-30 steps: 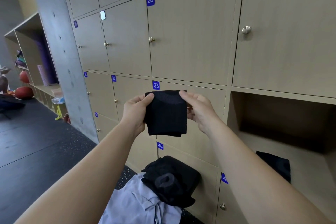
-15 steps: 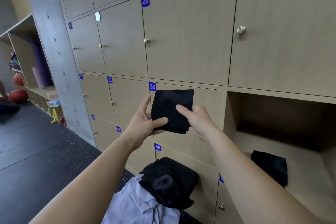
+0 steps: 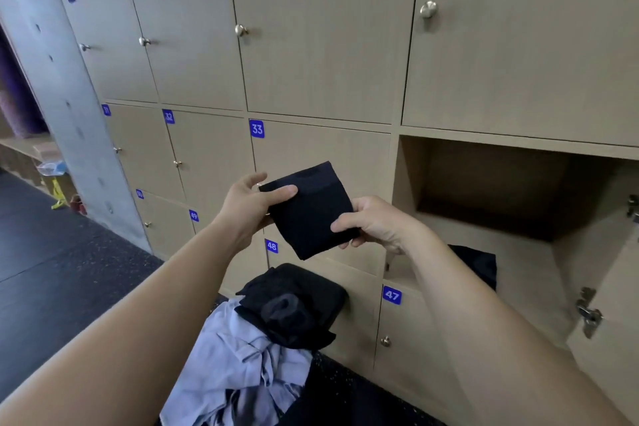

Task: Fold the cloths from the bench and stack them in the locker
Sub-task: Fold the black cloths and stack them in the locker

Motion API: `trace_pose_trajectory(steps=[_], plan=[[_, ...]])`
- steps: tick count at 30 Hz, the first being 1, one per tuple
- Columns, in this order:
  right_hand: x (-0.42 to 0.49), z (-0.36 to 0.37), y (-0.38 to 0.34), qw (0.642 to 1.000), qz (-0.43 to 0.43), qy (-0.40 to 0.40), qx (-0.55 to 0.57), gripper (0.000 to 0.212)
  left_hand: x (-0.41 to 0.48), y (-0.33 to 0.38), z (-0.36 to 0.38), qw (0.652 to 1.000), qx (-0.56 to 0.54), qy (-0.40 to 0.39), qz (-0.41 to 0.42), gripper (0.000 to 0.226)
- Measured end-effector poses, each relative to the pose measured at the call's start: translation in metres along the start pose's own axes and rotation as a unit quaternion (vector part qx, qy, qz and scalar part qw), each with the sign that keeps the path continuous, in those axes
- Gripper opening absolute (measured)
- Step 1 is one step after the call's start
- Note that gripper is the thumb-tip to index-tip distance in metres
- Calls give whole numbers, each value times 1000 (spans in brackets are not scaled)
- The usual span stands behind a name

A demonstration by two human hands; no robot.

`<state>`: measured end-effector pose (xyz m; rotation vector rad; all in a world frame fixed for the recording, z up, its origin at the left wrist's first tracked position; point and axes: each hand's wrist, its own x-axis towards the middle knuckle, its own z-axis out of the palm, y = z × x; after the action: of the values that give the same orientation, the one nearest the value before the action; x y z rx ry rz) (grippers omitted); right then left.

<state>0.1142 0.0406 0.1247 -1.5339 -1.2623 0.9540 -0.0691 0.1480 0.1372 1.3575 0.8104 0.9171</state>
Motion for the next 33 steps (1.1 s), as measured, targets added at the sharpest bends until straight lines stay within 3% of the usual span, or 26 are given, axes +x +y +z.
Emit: trace_pose_trajectory(steps=[3,6,10,13,15,17,21,25,33], plan=[[-12,-14,17,999,37,27,22,8,2,-9,15,990,133,-51,-13,34],[-26,-29,40,993,60,83,58,6,4,-23,39,972,209,-100,-21,32],[-41,-46,77,963,62,172,198,18,5,-51,80,974,193,-116,-26,23],[-56,-53,106,940,70,175,286,27,7,-76,113,984,143,-101,-45,25],[-68,-57,124,934,87,212,273,20,8,-94,135,985,126,-101,-61,25],[-78,-65,141,915,100,299,253,8,10,-111,155,983,126,-110,-77,24],[-85,-93,175,862,108,441,224,18,20,-138,196,975,135,-131,-119,22],[-84,-124,199,849,106,486,177,8,35,-155,239,969,140,-140,-145,22],[-56,-193,241,861,154,477,87,12,82,-177,304,957,175,-174,-151,16]])
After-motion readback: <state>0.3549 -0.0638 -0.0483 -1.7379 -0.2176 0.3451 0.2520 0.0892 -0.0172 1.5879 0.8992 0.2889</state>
